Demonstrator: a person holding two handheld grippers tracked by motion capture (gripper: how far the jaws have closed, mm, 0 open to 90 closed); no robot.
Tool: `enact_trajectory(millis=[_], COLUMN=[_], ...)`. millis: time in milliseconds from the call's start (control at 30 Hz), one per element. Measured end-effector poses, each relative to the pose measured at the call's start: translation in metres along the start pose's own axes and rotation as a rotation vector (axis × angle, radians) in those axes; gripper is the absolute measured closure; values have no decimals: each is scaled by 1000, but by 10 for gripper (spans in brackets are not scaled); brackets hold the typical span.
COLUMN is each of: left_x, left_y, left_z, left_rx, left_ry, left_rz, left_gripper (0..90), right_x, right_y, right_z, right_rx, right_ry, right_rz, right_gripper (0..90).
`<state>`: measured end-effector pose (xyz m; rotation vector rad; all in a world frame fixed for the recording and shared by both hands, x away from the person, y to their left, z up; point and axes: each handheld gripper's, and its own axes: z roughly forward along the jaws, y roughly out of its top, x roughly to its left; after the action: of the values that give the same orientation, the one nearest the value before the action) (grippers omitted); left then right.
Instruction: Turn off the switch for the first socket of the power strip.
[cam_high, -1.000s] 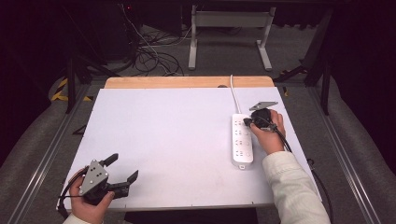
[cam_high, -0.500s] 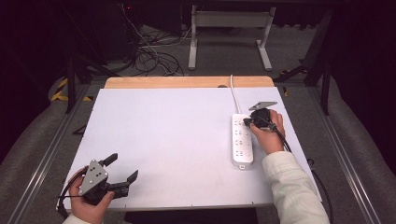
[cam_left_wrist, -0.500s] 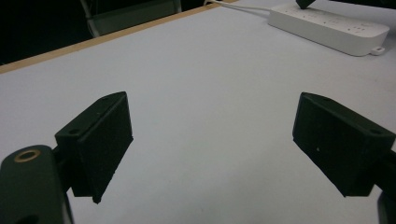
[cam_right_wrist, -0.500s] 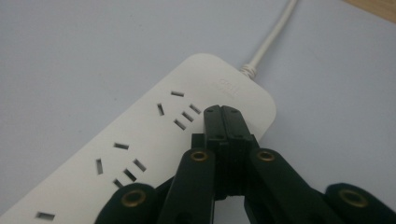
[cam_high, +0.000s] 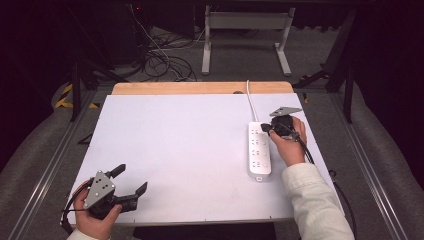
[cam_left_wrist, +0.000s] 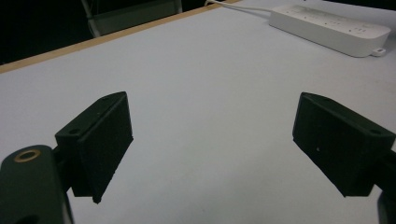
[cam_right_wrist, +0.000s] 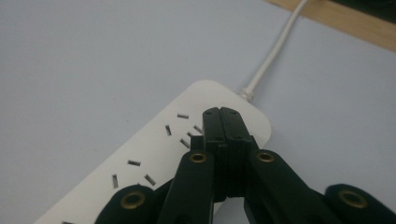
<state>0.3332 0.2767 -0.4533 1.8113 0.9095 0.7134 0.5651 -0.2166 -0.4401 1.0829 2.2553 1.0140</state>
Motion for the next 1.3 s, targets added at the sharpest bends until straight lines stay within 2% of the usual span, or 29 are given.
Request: enact_trajectory(millis=[100, 400, 467, 633, 867, 1033, 1200, 1300], left_x=[0, 0, 0, 0, 0, 0, 0, -1], left_y=[0, 0, 0, 0, 0, 0, 0, 0], left_z=[0, 0, 0, 0, 0, 0, -1, -1], left_rx=[-1, -1, 0, 0, -1, 0, 0, -2], left_ry=[-1, 1, 1, 1, 2, 2, 0, 0], left_rz=[0, -2, -3, -2, -2, -4, -5, -7], left_gripper=[125, 125, 126, 126, 126, 126, 126, 126], right_x=[1, 6, 7, 10, 12, 17, 25, 30], right_y=[4, 7, 8, 11, 11, 10, 8, 5], right_z=[-10, -23, -26, -34, -43, -52, -64, -71], right_rx=[-23, -53, -62, -84, -113, -141, -186, -199], right_ry=[1, 20, 24, 47, 47, 63, 100, 115], right_rz=[-4, -11, -7, 6, 7, 15, 46, 42], right_gripper=[900, 900, 875, 790, 648, 556, 435, 370])
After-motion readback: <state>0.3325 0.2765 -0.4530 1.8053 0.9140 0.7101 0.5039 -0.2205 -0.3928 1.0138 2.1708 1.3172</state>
